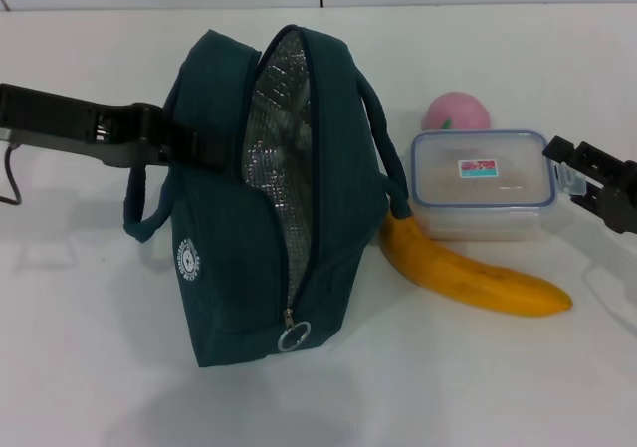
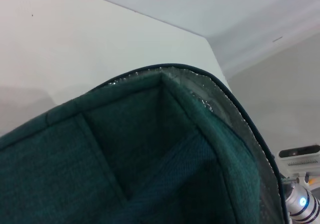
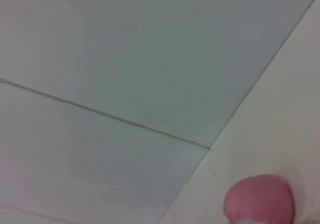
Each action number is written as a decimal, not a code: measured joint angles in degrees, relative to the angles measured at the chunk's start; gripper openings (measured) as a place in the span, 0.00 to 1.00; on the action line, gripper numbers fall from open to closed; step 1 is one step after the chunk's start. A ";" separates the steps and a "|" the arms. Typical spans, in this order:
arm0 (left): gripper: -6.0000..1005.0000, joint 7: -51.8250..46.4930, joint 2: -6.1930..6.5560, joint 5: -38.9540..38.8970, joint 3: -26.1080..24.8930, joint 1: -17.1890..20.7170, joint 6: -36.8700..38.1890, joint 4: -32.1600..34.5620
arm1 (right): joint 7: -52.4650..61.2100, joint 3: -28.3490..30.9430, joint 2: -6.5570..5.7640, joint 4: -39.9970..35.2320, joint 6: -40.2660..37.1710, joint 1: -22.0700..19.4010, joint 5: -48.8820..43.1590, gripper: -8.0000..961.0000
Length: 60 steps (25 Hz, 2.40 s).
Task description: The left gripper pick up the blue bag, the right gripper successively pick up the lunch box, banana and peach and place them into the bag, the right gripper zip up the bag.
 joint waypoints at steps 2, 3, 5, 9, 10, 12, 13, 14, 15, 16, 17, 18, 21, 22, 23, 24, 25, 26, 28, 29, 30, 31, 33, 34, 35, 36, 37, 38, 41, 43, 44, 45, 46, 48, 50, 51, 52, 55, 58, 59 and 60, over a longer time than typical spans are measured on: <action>0.04 0.03 0.09 0.02 0.06 -0.01 0.00 -0.05 | 0.53 0.00 0.00 0.31 0.23 0.00 0.54 0.60; 0.04 0.04 0.13 0.04 0.08 -0.01 0.00 -0.12 | 0.83 0.00 0.02 0.40 0.25 0.01 0.72 0.59; 0.04 0.07 0.23 0.09 0.09 -0.01 0.00 -0.20 | 0.83 0.00 0.02 0.40 0.25 0.01 0.72 0.52; 0.04 0.12 0.46 0.11 0.12 0.05 0.00 -0.26 | 1.69 0.00 0.16 0.43 -0.36 -0.01 0.82 0.39; 0.04 0.14 0.48 0.13 0.13 0.10 0.00 -0.28 | 1.70 0.00 0.20 0.52 -0.41 -0.02 0.83 0.36; 0.04 0.29 0.50 0.22 0.13 0.21 0.00 -0.33 | 1.70 0.00 0.23 0.79 -0.42 -0.01 0.85 0.35; 0.04 0.33 0.51 0.23 0.13 0.24 0.00 -0.34 | 1.70 0.00 0.24 0.95 -0.42 0.01 0.93 0.34; 0.04 0.39 0.53 0.26 0.14 0.29 0.00 -0.34 | 1.70 0.00 0.25 1.07 -0.42 0.03 1.05 0.33; 0.04 0.41 0.55 0.27 0.13 0.34 0.00 -0.34 | 1.70 0.00 0.26 1.10 -0.42 0.08 1.17 0.33; 0.04 0.42 0.54 0.27 0.14 0.38 0.00 -0.34 | 1.70 -0.04 0.26 1.12 -0.43 0.10 1.23 0.32; 0.04 0.41 0.55 0.27 0.14 0.39 0.00 -0.34 | 1.69 -0.11 0.26 1.12 -0.46 0.15 1.27 0.32; 0.04 0.37 0.55 0.27 0.14 0.39 0.00 -0.34 | 1.70 -0.24 0.27 1.13 -0.56 0.21 1.28 0.31; 0.04 0.12 0.55 0.28 0.14 0.35 0.00 -0.34 | 1.54 -0.54 0.27 1.13 -0.91 0.29 1.28 0.29; 0.04 0.09 0.55 0.28 0.13 0.31 0.00 -0.34 | 1.43 -0.52 0.27 1.13 -1.04 0.26 1.28 0.28; 0.04 0.07 0.55 0.28 0.13 0.27 0.00 -0.34 | 1.33 -0.43 0.27 1.13 -1.10 0.17 1.28 0.27; 0.04 0.06 0.55 0.28 0.13 0.22 0.00 -0.34 | 1.25 -0.26 0.27 1.13 -1.13 0.02 1.28 0.26; 0.04 0.06 0.55 0.28 0.13 0.19 0.00 -0.34 | 1.23 -0.13 0.27 1.13 -1.13 -0.12 1.29 0.25; 0.04 0.06 0.55 0.28 0.13 0.17 0.00 -0.33 | 1.23 -0.08 0.27 1.13 -1.13 -0.22 1.32 0.24; 0.04 0.06 0.55 0.28 0.13 0.12 0.04 -0.33 | 1.22 -0.08 0.26 1.13 -1.13 -0.36 1.37 0.15; 0.04 0.06 0.55 0.23 0.13 0.10 0.14 -0.33 | 1.22 -0.07 0.26 1.11 -1.13 -0.39 1.38 0.11; 0.04 0.06 0.55 0.16 0.13 0.08 0.24 -0.33 | 1.21 -0.08 0.26 1.06 -1.13 -0.43 1.38 0.11; 0.04 0.06 0.55 0.01 0.13 0.04 0.39 -0.28 | 1.21 -0.08 0.26 0.99 -1.13 -0.45 1.38 0.11; 0.04 0.03 0.55 -0.12 0.14 0.02 0.58 -0.15 | 1.19 -0.09 0.24 0.81 -1.34 -0.50 1.58 0.11; 0.04 0.01 0.55 -0.15 0.13 0.02 0.61 -0.11 | 1.19 -0.08 0.22 0.71 -1.72 -0.54 1.84 0.11; 0.04 0.00 0.55 -0.18 0.13 0.01 0.64 -0.10 | 1.15 -0.06 0.19 0.62 -2.08 -0.61 2.17 0.11; 0.04 0.00 0.55 -0.21 0.13 0.00 0.69 -0.10 | 1.06 -0.04 0.15 0.54 -2.42 -0.67 2.49 0.11; 0.04 -0.01 0.55 -0.27 0.08 0.00 0.82 -0.10 | 0.96 -0.02 0.12 0.49 -2.84 -0.76 2.82 0.11; 0.04 -0.01 0.55 -0.36 -0.09 0.04 1.13 -0.10 | 0.82 0.00 0.07 0.45 -3.29 -0.87 3.18 0.11; 0.04 -0.04 0.55 -0.47 -0.25 0.10 1.43 -0.06 | 0.58 0.38 -0.02 0.10 -4.81 -1.69 4.32 0.11; 0.04 -0.29 0.55 -0.55 -0.25 0.15 1.54 -0.05 | 0.56 1.21 -0.05 -0.23 -6.36 -2.57 5.10 0.11; 0.04 -0.40 0.55 -0.55 -0.22 0.15 1.56 -0.05 | 0.56 1.21 -0.05 -0.23 -6.36 -2.57 5.10 0.11; 0.04 -0.45 0.55 -0.56 -0.19 0.15 1.62 -0.06 | 0.48 1.65 -0.10 -0.25 -6.97 -2.84 5.29 0.11; 0.04 -0.45 0.55 -0.70 -0.19 0.13 1.79 -0.14 | 0.39 1.96 -0.13 -0.25 -7.52 -3.05 5.36 0.11; 0.04 -0.39 0.55 -1.24 -0.16 0.11 2.12 -0.25 | 0.07 2.71 -0.25 -0.30 -9.01 -3.56 5.48 0.11; 0.04 -0.44 0.55 -1.85 -0.03 0.17 2.28 -0.25 | -0.08 2.92 -0.34 -0.35 -10.36 -4.01 5.91 0.11; 0.04 -0.50 0.58 -1.92 0.00 0.23 2.29 -0.21 | -0.08 2.95 -0.37 -0.35 -11.26 -4.34 6.49 0.11; 0.04 -0.54 0.59 -1.97 0.02 0.27 2.29 -0.19 | -0.07 2.97 -0.40 -0.35 -12.47 -4.71 7.39 0.11; 0.04 -0.60 0.61 -1.99 0.04 0.35 2.29 -0.23 | 0.14 2.99 -0.44 -0.32 -16.27 -5.25 9.50 0.11; 0.04 -0.64 0.61 -2.00 0.05 0.41 2.29 -0.28 | 0.77 2.99 -0.64 -0.23 -20.22 -5.22 11.00 0.11; 0.04 -0.64 0.58 -2.00 0.06 0.41 2.29 -0.28 | 1.04 2.99 -0.64 -0.12 -21.61 -5.13 11.65 0.11; 0.04 -0.64 0.51 -2.01 0.08 0.39 2.29 -0.29 | 1.32 2.99 -0.62 -0.03 -22.96 -5.00 12.37 0.11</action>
